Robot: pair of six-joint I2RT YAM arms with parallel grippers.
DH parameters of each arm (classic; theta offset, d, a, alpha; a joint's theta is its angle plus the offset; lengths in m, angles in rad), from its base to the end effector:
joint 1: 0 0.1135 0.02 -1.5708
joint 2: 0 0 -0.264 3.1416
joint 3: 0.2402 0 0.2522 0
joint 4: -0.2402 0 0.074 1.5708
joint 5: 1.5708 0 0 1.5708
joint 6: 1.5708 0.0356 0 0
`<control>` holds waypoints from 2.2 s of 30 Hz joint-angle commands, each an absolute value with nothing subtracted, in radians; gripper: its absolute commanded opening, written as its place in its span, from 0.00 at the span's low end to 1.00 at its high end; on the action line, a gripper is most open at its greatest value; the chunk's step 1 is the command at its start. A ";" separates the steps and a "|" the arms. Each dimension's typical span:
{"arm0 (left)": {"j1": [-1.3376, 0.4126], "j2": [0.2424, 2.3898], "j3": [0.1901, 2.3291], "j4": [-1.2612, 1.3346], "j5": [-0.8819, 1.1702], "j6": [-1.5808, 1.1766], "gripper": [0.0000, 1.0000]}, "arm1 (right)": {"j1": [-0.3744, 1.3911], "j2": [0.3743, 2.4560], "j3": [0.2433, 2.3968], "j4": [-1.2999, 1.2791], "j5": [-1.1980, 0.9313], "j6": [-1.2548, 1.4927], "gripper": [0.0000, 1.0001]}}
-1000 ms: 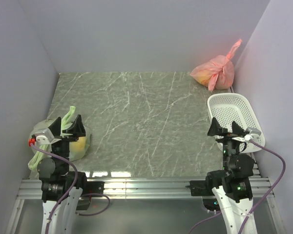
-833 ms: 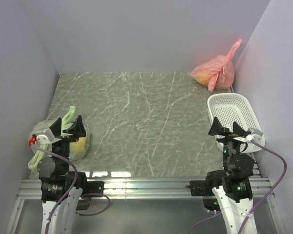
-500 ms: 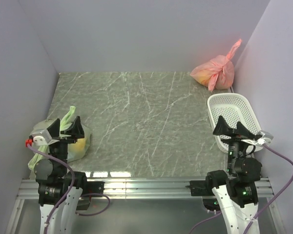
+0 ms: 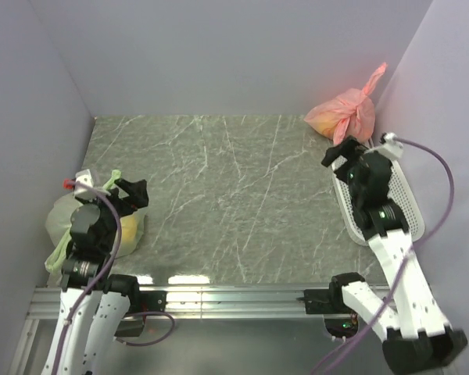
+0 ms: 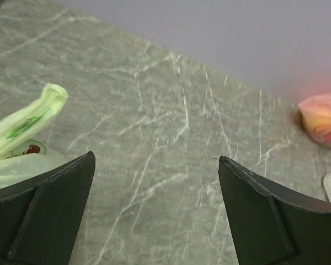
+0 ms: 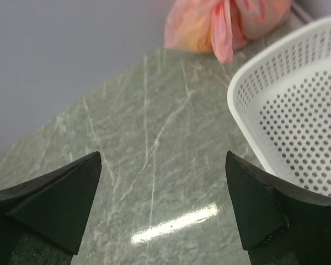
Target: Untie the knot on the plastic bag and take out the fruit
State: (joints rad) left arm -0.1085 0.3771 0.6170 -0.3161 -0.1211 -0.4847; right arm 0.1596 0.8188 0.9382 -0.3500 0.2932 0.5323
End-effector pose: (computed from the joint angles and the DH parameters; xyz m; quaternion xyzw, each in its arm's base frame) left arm 0.1071 -0.0073 0.3189 -0.1773 0.7116 -0.1558 0.6618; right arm 0.1803 0.0186 0.3704 0.2328 0.7451 0.1006 0.6168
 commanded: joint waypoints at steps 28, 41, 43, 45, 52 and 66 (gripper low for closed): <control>-0.144 0.647 0.661 -0.347 -0.075 -0.443 0.99 | -0.106 2.228 1.907 -0.040 0.356 0.910 0.82; -0.132 0.644 0.653 -0.327 -0.043 -0.439 0.99 | -0.068 2.142 1.801 0.052 0.226 0.746 0.00; -0.133 0.631 0.647 -0.319 -0.032 -0.443 0.99 | -0.038 2.080 1.778 0.037 0.201 0.695 0.00; -0.132 0.614 0.644 -0.315 -0.023 -0.445 0.99 | -0.009 2.033 1.734 0.011 0.201 0.625 0.00; -0.140 0.586 0.640 -0.313 -0.009 -0.456 0.99 | 0.182 1.791 1.563 -0.058 0.170 0.502 0.00; -0.179 0.696 0.672 -0.259 0.188 -0.584 0.99 | 0.688 1.476 0.974 0.098 0.140 0.646 0.23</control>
